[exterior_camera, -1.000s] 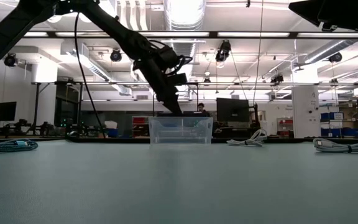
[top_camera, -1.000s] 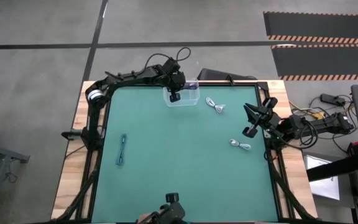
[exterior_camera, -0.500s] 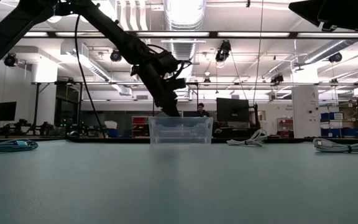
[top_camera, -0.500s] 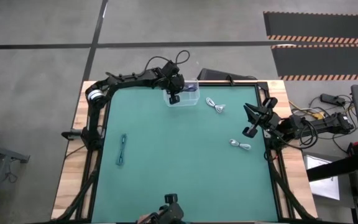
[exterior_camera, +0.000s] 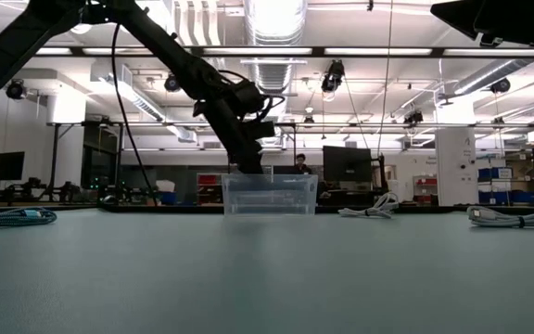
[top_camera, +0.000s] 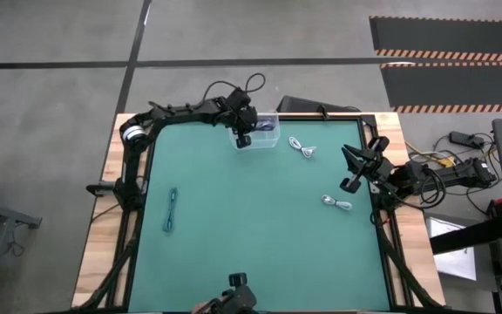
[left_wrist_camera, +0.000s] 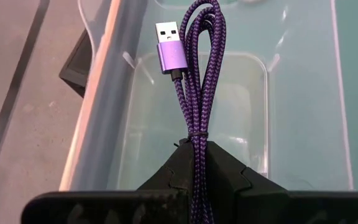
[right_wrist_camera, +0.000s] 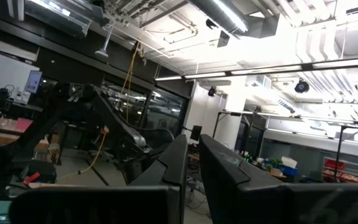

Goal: Pick and place USB-C Cables
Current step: Put the purple charger cable into the transparent bin, then put the bottom right white charger cable into the transparent bin

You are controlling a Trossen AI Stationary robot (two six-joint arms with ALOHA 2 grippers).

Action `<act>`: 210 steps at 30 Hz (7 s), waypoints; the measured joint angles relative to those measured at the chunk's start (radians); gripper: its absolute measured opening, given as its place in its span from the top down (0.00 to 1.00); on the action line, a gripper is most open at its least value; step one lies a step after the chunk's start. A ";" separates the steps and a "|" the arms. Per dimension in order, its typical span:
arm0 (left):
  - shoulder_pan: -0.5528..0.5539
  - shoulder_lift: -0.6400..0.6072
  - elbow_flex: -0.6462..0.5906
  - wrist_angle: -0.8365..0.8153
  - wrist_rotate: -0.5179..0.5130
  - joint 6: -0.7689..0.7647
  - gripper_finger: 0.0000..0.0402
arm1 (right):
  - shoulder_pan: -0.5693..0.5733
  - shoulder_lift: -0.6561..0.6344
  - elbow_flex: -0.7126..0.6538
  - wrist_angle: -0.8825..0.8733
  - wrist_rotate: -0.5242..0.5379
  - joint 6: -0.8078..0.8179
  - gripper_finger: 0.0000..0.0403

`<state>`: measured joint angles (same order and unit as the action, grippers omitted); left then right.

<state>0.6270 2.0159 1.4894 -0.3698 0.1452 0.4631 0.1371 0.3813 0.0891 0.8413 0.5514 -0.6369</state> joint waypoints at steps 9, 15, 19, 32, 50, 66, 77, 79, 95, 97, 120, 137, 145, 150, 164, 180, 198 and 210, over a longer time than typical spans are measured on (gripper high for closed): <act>0.000 0.000 -0.027 0.053 0.000 -0.012 0.97 | 0.000 0.000 0.000 0.000 0.000 0.000 0.92; 0.000 0.000 -0.039 0.059 0.000 -0.013 0.97 | 0.000 0.000 0.000 0.000 0.000 0.000 0.92; 0.000 0.000 -0.053 0.094 0.000 -0.016 0.97 | 0.000 0.000 0.000 0.000 0.000 0.000 0.92; 0.000 0.025 -0.060 0.128 0.001 -0.039 0.97 | 0.000 0.000 0.000 0.000 0.000 0.000 0.92; 0.000 0.063 -0.060 0.132 0.011 -0.042 0.97 | 0.000 0.001 0.000 0.000 0.000 -0.002 0.92; 0.002 0.064 -0.060 0.134 0.006 -0.063 0.95 | 0.000 0.001 0.000 0.000 0.000 -0.001 0.92; 0.001 0.065 -0.060 0.148 0.003 -0.063 0.87 | 0.000 0.001 0.000 0.000 0.000 -0.002 0.92; 0.001 0.065 -0.060 0.152 0.002 -0.062 0.87 | 0.000 0.001 0.000 0.000 0.000 -0.001 0.92; -0.009 -0.057 -0.062 0.142 -0.004 -0.076 0.87 | 0.000 0.001 0.000 -0.004 0.000 -0.002 0.92; -0.019 -0.086 -0.062 0.143 -0.004 -0.113 0.87 | 0.000 0.001 0.000 -0.005 0.000 -0.002 0.92; -0.487 -0.542 -0.498 0.307 -0.027 -0.354 0.87 | 0.000 0.000 0.000 -0.021 -0.001 0.050 0.92; -0.640 -0.677 -0.818 0.649 -0.031 -0.352 0.87 | 0.000 0.053 0.000 -0.061 -0.083 0.437 0.92; -0.641 -0.805 -0.858 0.492 -0.049 -0.436 0.87 | 0.000 0.151 0.030 -0.091 -0.137 0.604 0.92; -0.641 -0.862 -0.858 0.405 -0.098 -0.458 0.87 | 0.000 0.234 0.110 -0.179 -0.131 0.644 0.92; -0.640 -0.891 -0.858 0.366 -0.183 -0.449 0.87 | 0.000 0.450 0.532 -1.274 -0.102 1.086 0.92; -0.640 -0.891 -0.858 0.368 -0.260 -0.448 0.87 | 0.000 0.647 0.585 -1.742 -0.334 1.252 0.92; -0.640 -0.891 -0.853 0.395 -0.336 -0.428 0.87 | 0.002 0.701 0.543 -1.717 -0.376 1.096 0.57; -0.640 -0.890 -0.852 0.469 -0.437 -0.314 0.87 | 0.002 0.836 0.543 -1.675 -0.429 1.126 0.50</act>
<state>-0.0128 1.1255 0.6373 0.0994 -0.2923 0.1488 0.1394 1.2173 0.6319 -0.8339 0.1219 0.4889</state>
